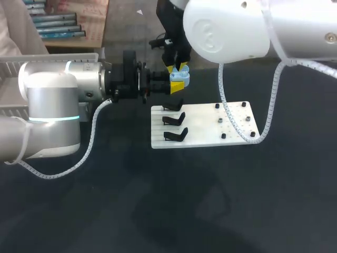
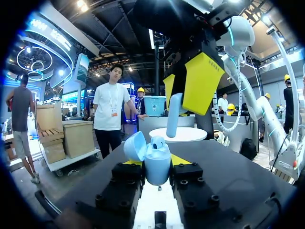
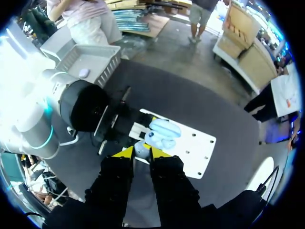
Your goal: Pick up each earbud case from the left stands, insert the matching earbuds, close the lid, and place the case in the box.
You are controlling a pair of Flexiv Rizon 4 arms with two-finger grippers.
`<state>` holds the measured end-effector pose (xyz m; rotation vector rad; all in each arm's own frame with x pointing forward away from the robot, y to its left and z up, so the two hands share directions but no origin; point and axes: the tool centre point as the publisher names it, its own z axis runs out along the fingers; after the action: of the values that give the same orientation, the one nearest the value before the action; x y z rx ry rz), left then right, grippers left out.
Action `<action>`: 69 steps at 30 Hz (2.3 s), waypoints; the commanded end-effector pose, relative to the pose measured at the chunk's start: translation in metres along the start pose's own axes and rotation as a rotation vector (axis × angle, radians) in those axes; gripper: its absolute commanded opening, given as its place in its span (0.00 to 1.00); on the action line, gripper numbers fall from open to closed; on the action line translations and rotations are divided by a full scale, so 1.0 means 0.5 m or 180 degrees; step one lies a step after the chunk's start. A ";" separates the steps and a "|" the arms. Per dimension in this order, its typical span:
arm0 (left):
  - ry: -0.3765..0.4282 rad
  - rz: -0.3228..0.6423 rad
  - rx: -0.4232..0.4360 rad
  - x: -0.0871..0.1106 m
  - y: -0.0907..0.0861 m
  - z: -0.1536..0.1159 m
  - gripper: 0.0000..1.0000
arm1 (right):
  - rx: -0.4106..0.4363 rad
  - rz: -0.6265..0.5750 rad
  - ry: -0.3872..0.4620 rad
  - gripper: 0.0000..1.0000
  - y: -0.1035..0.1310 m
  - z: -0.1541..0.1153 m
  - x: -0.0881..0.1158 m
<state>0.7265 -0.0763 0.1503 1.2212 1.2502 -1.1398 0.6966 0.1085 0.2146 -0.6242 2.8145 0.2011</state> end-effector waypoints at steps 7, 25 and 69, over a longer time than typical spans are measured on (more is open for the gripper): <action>-0.0015 0.0015 -0.0025 0.002 -0.004 0.001 0.00 | 0.0001 0.0000 0.0003 0.00 0.000 -0.001 0.000; -0.0015 0.0015 -0.0025 0.002 -0.004 0.001 0.00 | 0.0010 -0.0041 0.0036 0.00 0.000 0.003 -0.002; -0.0015 0.0015 -0.0025 0.002 -0.004 0.001 0.00 | -0.0098 0.0007 -0.0072 0.00 -0.016 0.019 0.002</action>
<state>0.7265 -0.0763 0.1503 1.2212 1.2502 -1.1398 0.7002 0.1028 0.2055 -0.6186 2.7952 0.2464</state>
